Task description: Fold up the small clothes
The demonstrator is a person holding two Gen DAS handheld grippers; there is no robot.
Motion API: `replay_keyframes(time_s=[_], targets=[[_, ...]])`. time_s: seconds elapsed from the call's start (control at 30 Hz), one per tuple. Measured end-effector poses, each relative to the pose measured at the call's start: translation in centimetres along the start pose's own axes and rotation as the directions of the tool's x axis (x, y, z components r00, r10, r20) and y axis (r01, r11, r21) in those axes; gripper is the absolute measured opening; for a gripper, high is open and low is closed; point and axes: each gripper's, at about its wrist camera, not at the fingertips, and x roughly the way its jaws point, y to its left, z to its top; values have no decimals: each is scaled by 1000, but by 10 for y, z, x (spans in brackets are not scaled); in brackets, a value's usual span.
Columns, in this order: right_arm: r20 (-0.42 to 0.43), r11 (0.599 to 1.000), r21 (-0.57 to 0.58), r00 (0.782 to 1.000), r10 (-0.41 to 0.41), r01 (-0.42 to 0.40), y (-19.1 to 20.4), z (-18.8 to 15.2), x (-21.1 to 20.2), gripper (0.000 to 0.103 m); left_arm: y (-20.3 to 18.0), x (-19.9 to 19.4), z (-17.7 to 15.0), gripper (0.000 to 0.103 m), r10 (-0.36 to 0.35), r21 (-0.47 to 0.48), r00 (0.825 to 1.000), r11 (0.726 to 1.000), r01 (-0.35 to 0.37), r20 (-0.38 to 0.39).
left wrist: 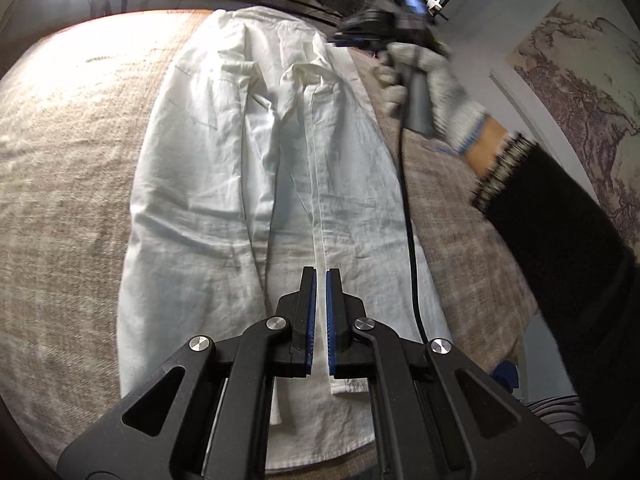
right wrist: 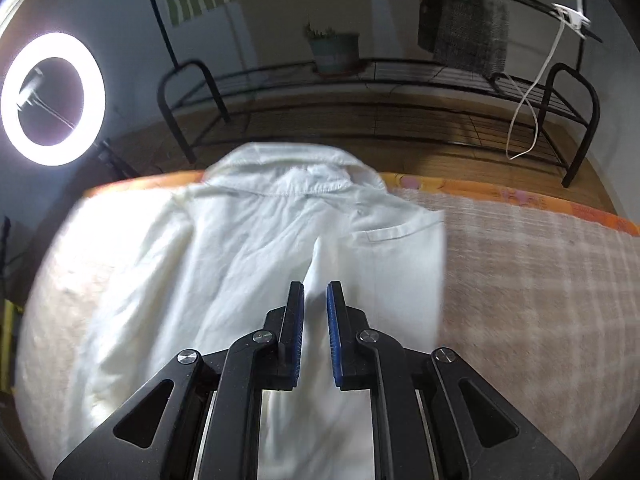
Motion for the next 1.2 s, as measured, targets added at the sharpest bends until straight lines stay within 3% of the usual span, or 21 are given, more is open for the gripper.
replay_keyframes(time_s=[0.2, 0.33, 0.5, 0.63, 0.7, 0.8, 0.9, 1.03, 1.2], targets=[[43, 995, 72, 997, 68, -71, -4, -47, -101, 10, -3, -28, -1, 0, 6, 34, 998, 999, -8, 70], [4, 995, 82, 998, 61, -61, 7, -107, -158, 10, 3, -47, -4, 1, 6, 37, 996, 999, -10, 90], [-49, 996, 63, 997, 64, -61, 40, -183, -202, 10, 31, -53, -11, 2, 25, -13, 998, 1000, -25, 60], [-53, 999, -3, 998, 35, -35, 69, -226, -216, 10, 59, -53, -16, 2, 60, -81, 997, 995, -55, 49], [-41, 999, 21, 998, 45, -44, 75, -244, -214, 10, 67, -52, -18, 2, 88, -81, 994, 993, -83, 61], [-69, 997, 56, 996, 55, -51, 72, -256, -200, 10, 72, -44, -20, 2, 82, -67, 995, 995, -78, 57], [-120, 1000, 13, 993, -3, 5, 74, -271, -186, 10, 73, -32, -28, 2, 85, -40, 996, 996, -84, 34], [-167, 999, 41, 986, 25, -19, 64, -288, -184, 10, 76, -18, -51, 2, 118, -3, 993, 993, -118, -23], [-258, 999, -11, 966, 34, -38, 69, -324, -191, 10, 75, -38, -74, 2, 101, 54, 995, 993, -100, -10]])
